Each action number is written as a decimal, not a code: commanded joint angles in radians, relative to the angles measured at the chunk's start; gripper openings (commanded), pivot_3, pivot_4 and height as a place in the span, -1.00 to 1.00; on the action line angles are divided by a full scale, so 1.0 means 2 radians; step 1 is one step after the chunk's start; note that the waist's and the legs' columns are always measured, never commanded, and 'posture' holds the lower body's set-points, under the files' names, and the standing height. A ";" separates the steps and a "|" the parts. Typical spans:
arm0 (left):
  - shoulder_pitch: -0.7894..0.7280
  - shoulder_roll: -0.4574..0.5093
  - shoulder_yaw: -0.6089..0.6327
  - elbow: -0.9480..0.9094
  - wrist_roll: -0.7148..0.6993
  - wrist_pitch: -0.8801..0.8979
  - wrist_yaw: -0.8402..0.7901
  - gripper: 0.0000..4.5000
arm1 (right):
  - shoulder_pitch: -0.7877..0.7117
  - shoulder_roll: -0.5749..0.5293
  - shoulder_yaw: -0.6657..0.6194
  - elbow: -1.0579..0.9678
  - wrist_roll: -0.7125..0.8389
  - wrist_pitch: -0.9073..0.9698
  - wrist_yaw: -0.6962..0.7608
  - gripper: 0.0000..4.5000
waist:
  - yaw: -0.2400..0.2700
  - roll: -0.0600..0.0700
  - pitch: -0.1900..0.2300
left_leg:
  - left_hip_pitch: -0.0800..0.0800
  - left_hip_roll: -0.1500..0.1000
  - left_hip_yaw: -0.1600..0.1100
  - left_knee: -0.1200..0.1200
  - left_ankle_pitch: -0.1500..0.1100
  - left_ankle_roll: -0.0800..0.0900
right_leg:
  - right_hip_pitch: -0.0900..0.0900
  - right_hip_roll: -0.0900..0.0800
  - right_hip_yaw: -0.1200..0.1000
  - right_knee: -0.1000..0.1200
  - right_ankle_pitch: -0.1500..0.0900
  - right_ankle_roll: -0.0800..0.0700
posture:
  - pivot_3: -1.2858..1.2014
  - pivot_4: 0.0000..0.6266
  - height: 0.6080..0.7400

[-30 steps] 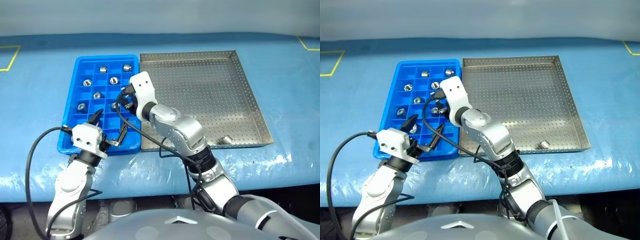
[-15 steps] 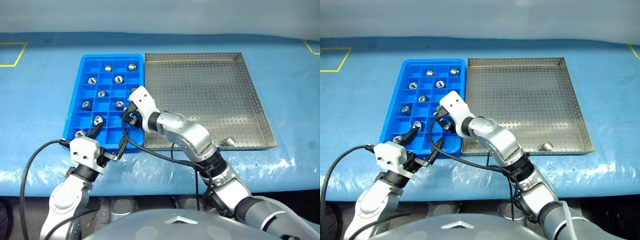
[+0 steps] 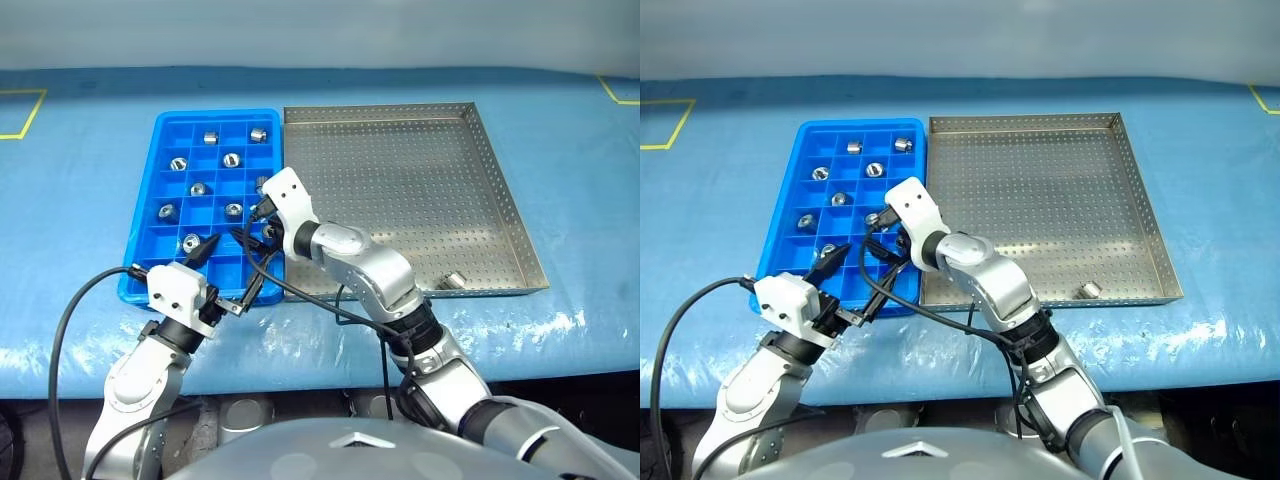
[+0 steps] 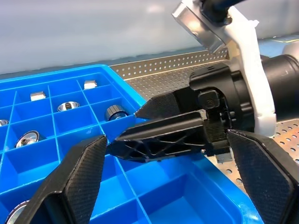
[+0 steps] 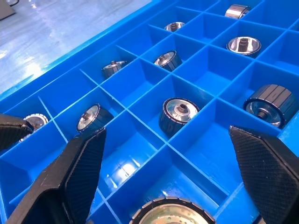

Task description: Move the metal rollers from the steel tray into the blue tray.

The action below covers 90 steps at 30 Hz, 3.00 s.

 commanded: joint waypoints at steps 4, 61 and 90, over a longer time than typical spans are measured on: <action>0.001 0.000 -0.004 -0.003 -0.004 -0.009 -0.003 1.00 | -0.018 0.018 -0.002 0.022 -0.012 -0.042 0.012 0.98 | 0.002 0.000 0.000 | 0.000 0.000 0.000 0.000 0.000 0.000 | 0.000 0.000 0.000 0.000 0.000 0.000 | 0.15 -0.52 1.00; 0.001 -0.051 0.010 -0.028 -0.370 0.083 -0.031 1.00 | 0.004 -0.017 -0.315 -0.115 0.527 0.106 0.034 0.98 | -0.014 0.000 0.000 | -0.001 0.000 0.000 0.001 0.000 0.000 | 0.000 0.000 0.000 0.000 0.000 -0.001 | 0.09 -0.52 1.00; -0.136 -0.085 -0.031 0.035 -0.359 0.043 -0.066 1.00 | 0.033 -0.036 -0.250 -0.131 0.644 0.070 -0.030 0.98 | -0.016 0.001 0.000 | -0.001 0.000 0.000 0.001 0.000 0.000 | 0.000 0.000 0.000 0.000 0.001 -0.001 | 0.07 -0.52 1.00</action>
